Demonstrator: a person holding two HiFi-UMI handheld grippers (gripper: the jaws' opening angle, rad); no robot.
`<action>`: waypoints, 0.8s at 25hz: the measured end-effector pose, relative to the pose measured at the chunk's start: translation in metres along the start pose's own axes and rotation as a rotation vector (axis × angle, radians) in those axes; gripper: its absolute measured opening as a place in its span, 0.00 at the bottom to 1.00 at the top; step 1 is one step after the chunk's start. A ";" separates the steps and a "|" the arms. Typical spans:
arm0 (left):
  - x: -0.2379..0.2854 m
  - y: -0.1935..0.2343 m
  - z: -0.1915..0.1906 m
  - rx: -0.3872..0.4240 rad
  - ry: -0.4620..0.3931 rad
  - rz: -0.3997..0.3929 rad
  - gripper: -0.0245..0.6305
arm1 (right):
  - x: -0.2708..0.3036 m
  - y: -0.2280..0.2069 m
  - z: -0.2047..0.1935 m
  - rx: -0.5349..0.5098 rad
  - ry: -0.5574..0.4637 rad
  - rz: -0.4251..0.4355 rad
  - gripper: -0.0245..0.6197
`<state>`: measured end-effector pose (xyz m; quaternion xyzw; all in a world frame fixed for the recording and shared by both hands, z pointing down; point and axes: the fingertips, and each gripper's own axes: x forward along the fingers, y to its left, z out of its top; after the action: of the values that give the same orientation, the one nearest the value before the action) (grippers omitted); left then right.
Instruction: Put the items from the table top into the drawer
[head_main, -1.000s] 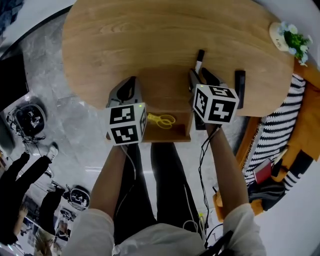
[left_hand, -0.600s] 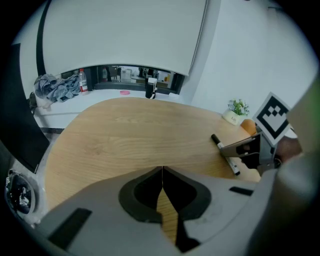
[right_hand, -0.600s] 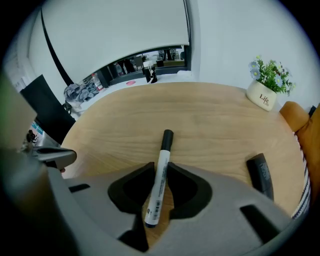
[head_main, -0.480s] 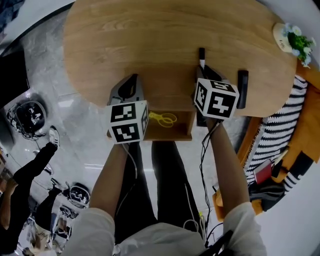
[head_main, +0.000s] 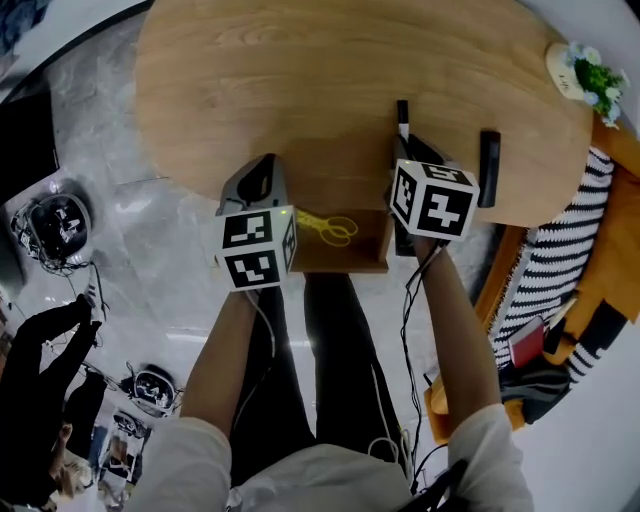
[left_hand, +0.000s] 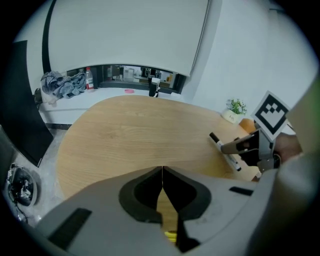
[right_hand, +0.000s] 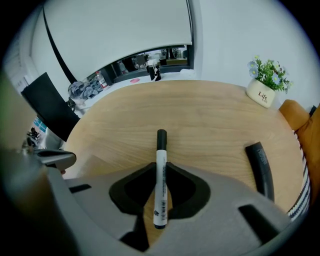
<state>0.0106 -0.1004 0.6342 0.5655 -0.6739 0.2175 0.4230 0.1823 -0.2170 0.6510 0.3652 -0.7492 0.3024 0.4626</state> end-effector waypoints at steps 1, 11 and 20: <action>-0.004 0.001 -0.005 -0.004 0.001 0.002 0.05 | -0.002 0.004 -0.003 -0.008 0.000 0.003 0.13; -0.047 0.035 -0.061 -0.069 0.021 0.044 0.05 | -0.022 0.072 -0.038 -0.166 0.017 0.092 0.13; -0.083 0.075 -0.127 -0.206 0.059 0.133 0.05 | -0.030 0.166 -0.089 -0.415 0.091 0.266 0.13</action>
<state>-0.0192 0.0659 0.6502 0.4665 -0.7159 0.1910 0.4831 0.0963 -0.0471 0.6388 0.1469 -0.8151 0.2164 0.5169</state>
